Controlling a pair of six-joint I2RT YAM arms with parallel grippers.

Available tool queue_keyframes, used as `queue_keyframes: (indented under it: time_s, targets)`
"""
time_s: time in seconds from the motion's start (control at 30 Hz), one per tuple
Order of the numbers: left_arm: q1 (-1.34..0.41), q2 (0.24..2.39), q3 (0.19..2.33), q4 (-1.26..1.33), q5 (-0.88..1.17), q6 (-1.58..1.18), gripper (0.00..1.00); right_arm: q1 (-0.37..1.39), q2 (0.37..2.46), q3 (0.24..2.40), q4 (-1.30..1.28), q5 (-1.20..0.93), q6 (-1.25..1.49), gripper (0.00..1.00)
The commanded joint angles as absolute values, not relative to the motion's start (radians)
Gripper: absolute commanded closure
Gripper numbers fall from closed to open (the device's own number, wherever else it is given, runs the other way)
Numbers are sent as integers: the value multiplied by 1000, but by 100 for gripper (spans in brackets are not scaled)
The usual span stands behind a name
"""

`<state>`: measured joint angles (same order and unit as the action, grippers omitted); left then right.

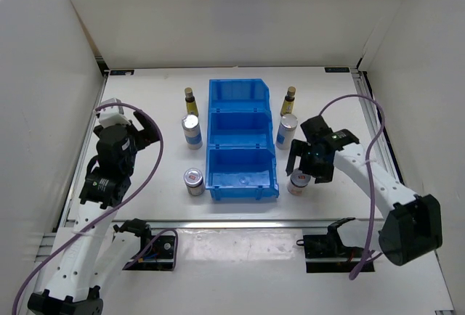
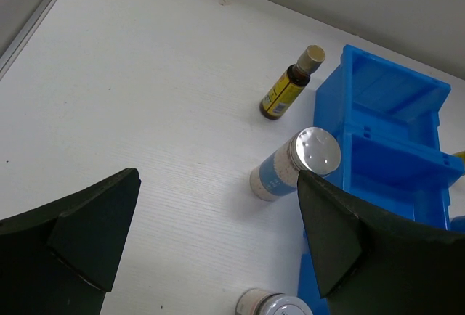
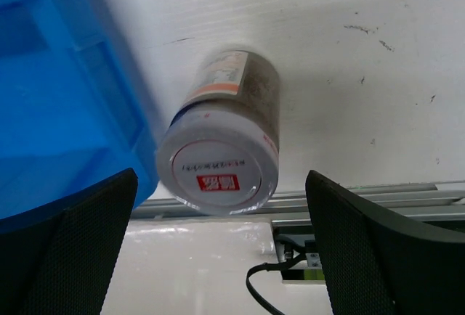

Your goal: Organize the condiment bottles

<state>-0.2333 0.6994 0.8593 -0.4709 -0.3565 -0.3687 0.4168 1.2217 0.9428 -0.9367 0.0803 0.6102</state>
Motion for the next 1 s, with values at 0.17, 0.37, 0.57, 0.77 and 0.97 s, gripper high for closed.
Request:
queue_keyframes:
  time_s: [0.17, 0.37, 0.57, 0.77, 0.97]
  targets:
    - [-236, 706, 859, -474, -380, -379, 0, 448, 1296, 907, -842, 204, 690, 17]
    - [-236, 715, 859, -474, -380, -379, 0, 468, 1296, 925, -868, 204, 690, 73]
    - [-236, 715, 859, -474, -380, -379, 0, 528, 1178, 1040, -966, 282, 666, 97]
    - [-236, 724, 859, -474, -371, -379, 0, 673, 1167, 1250, -986, 317, 627, 100]
    - [-236, 733, 859, -474, -353, -379, 0, 819, 1347, 1377, -946, 302, 592, 100]
